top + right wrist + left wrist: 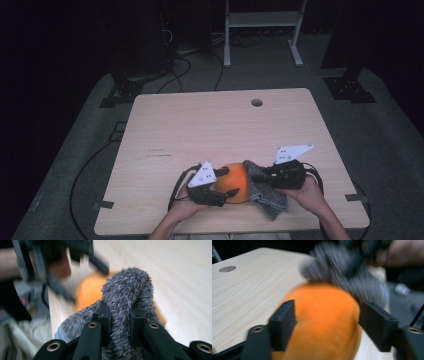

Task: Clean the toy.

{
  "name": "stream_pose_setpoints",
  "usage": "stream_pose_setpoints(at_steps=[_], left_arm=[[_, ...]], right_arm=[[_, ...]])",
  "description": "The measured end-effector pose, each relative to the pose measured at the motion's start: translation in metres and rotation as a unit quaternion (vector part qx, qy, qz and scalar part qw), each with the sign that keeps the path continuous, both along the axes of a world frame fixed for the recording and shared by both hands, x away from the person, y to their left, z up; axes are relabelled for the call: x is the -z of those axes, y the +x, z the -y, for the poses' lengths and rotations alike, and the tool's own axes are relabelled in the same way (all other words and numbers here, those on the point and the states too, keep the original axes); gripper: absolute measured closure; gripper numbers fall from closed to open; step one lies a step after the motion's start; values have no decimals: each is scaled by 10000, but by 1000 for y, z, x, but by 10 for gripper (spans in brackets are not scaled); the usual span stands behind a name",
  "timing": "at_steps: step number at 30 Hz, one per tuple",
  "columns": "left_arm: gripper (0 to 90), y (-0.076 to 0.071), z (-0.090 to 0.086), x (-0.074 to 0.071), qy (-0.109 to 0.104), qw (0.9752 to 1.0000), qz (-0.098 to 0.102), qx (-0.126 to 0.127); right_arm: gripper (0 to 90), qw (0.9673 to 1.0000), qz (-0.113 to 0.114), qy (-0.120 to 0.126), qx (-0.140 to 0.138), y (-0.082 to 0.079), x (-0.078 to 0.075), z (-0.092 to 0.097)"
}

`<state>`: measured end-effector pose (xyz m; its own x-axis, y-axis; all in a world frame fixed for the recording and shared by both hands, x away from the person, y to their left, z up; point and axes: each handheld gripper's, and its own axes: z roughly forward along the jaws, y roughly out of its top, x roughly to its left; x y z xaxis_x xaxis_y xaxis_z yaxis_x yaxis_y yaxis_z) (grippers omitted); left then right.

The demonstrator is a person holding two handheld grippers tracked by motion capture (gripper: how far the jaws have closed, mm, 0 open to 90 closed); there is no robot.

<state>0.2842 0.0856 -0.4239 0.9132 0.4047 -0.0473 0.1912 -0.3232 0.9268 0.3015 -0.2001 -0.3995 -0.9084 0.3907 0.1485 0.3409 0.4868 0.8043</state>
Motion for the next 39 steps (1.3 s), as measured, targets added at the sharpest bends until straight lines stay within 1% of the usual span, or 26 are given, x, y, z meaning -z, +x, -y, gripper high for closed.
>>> stream_pose_setpoints(at_steps=[1,2,3,5,6,7,8,10,11,13,14,15,16,17,18,20,21,23,26,28,30,32,34,35,37,39], left_arm=[[198,3,-2,-1,8,9998,-98,-156],[176,7,-3,0,24,9993,-229,-291],[154,9,-3,2,73,9989,-324,-330],[160,11,2,11,265,9975,-654,-100],[225,8,5,13,328,9981,-513,-83],[263,4,8,13,482,9985,-274,-45],[299,1,11,12,591,9981,-158,3],[330,-3,14,11,685,9976,19,66],[336,-4,13,11,684,9976,29,110],[322,-2,9,10,509,9985,-75,178],[277,-1,7,9,425,9989,-124,162],[237,2,6,8,339,9991,-261,70],[177,6,8,7,345,9982,-491,-59],[114,9,10,8,400,9972,-625,-85],[103,9,13,10,517,9961,-715,-7],[197,1,18,12,662,9973,-304,81],[245,-3,20,12,775,9968,-145,117],[312,-8,20,10,919,9956,107,175],[362,-11,16,8,950,9946,323,244],[376,-11,15,5,929,9946,427,187],[396,-12,13,0,889,9939,646,-4],[400,-11,13,-2,903,9927,777,-176],[396,-10,14,0,955,9919,802,-257],[394,-10,14,2,940,9924,768,-207],[393,-10,10,4,977,9925,714,-154],[393,-9,3,7,999,9932,598,-75]], right_arm=[[755,9999,-100,-44,-123,-1,2,0],[755,9995,-178,-60,-256,-3,4,2],[754,9990,-235,-35,-382,-4,4,4],[752,9981,-247,64,-561,-7,3,4],[752,9979,-216,134,-598,-8,1,2],[752,9980,-166,128,-599,-9,-1,0],[752,9985,-53,74,-534,-9,-3,-3],[752,9992,41,45,-401,-7,-4,-5],[752,9994,73,5,-325,-4,-4,-4],[752,9998,28,-1,-204,1,-3,3],[752,9998,-49,-2,-186,3,-2,7],[754,9998,-73,-26,-202,2,-1,8],[755,9995,-69,-37,-296,0,0,8],[754,9989,-78,-76,-450,-4,0,4],[752,9985,-48,-93,-546,-6,-1,1],[750,9973,72,-90,-725,-11,-4,-10],[751,9976,115,-142,-672,-11,-5,-13],[752,9985,108,-105,-530,-7,-5,-14],[750,9999,143,12,51,2,-4,0],[750,9992,160,-121,334,5,-1,9],[750,9993,40,-51,378,7,3,13],[750,9996,87,-44,270,4,2,8],[748,9996,93,261,-67,0,-4,0],[748,9993,158,295,-182,-2,-6,-6],[749,9992,274,86,-260,-4,-5,-16],[752,9995,178,1,-250,-1,2,-17]])
